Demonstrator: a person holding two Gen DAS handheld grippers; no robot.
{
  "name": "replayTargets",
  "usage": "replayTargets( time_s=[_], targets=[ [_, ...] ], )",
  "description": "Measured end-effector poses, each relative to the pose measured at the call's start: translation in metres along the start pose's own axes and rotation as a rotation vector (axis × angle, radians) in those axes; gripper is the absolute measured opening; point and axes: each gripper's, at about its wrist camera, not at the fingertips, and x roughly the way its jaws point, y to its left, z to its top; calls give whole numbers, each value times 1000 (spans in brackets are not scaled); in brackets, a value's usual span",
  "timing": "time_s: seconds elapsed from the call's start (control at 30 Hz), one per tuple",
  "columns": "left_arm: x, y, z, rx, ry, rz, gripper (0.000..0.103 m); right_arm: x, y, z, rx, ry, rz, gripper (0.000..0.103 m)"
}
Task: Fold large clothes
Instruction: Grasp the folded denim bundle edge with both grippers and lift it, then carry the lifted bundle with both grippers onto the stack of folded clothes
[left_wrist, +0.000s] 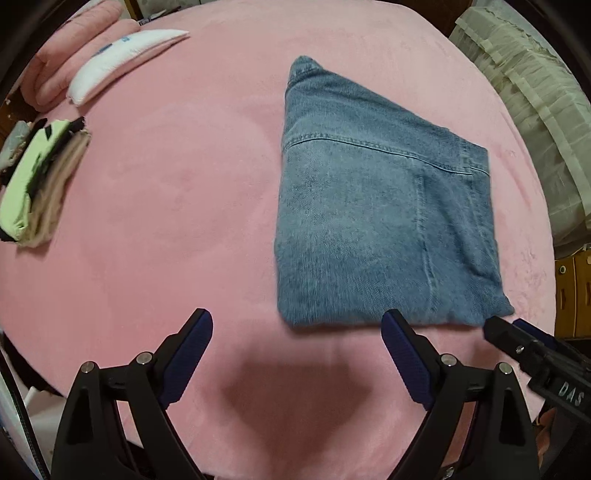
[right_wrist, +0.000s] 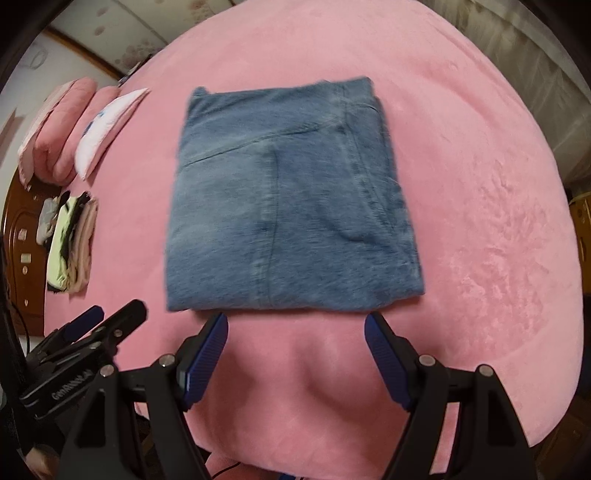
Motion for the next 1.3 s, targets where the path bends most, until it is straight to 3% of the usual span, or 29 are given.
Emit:
replayTargets(
  time_s=[0.13,0.3,0.4,0.47,0.67,0.8,0.9,1.0,1.1,1.17,1.23,1.3],
  targets=[
    [33,9,22,-43,29,-53,92,22,-37,17,76,8,4,77],
    [67,22,50,-108,79,-119,92,39,-85,42,215,8,199,78],
    [89,27,64,-137,117,-155,92,31,-101,59,192,-76,169,78],
    [103,28,73,-147,129,-173,92,40,-113,74,196,-52,168,78],
    [135,26,99,-189,162,-307,95,93,-129,104,223,76,355,80],
    [147,18,113,-179,163,-331,97,110,-126,119,211,95,463,80],
    [154,16,121,-225,173,-323,100,121,-122,127,214,107,538,80],
    [157,16,122,-260,172,-316,100,127,-109,132,169,125,555,72],
    [158,17,122,-299,147,-303,98,128,-95,132,128,131,503,60],
    [155,15,121,-320,123,-272,91,126,-94,131,112,131,490,47],
    [147,16,116,-364,84,-259,75,121,-91,130,106,130,500,42],
    [141,16,112,-390,56,-260,65,115,-84,131,90,119,481,37]
  ],
)
